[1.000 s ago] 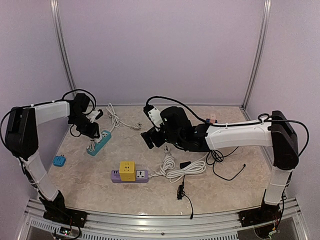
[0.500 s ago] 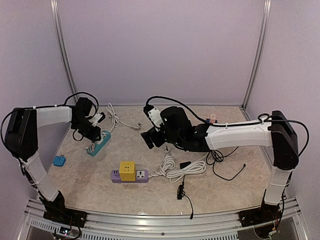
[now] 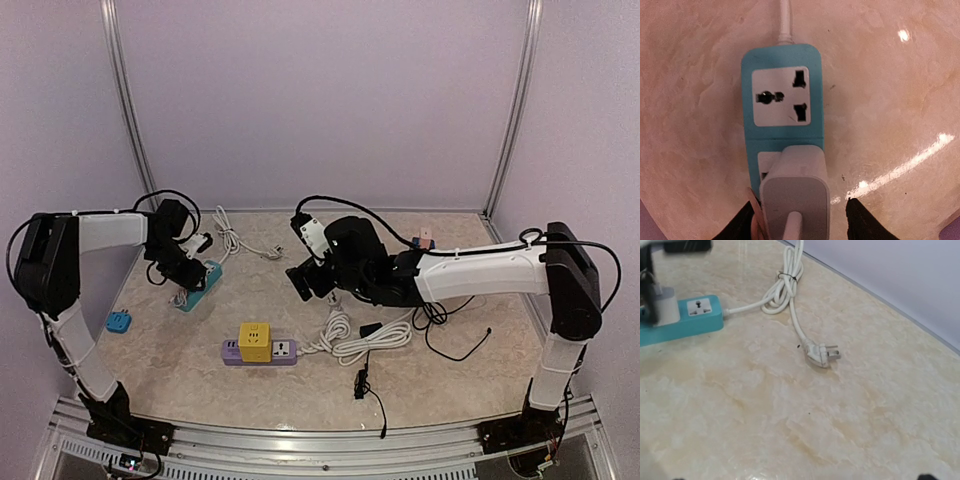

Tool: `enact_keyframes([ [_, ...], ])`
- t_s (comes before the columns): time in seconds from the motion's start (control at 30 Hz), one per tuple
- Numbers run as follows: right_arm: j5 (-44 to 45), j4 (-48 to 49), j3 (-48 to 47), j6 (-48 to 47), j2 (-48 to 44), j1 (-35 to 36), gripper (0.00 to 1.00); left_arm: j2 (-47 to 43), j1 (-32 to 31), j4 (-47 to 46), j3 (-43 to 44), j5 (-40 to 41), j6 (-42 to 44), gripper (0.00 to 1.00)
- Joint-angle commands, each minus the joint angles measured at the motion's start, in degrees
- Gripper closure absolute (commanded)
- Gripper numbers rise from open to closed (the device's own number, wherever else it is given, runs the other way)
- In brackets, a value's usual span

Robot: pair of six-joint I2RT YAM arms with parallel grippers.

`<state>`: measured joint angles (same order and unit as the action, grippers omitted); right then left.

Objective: Insert the plug
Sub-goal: Insert the plug into the socket.

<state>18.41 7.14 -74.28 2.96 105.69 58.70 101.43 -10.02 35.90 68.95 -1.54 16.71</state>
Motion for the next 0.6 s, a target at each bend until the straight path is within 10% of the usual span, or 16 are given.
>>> enact_keyframes([
  [0.0,0.1,0.4,0.1,0.6,-2.1,0.2,0.00,1.0,0.1,7.4,-1.8,-4.1,1.2,0.02],
  [0.27,0.2,0.4,1.1,1.3,-4.1,0.4,0.00,-4.0,-0.1,17.7,17.2,0.6,4.7,0.01],
  [0.57,-1.7,0.4,2.6,0.0,-7.0,0.7,0.00,-14.0,1.5,34.8,16.8,10.5,14.2,0.01],
])
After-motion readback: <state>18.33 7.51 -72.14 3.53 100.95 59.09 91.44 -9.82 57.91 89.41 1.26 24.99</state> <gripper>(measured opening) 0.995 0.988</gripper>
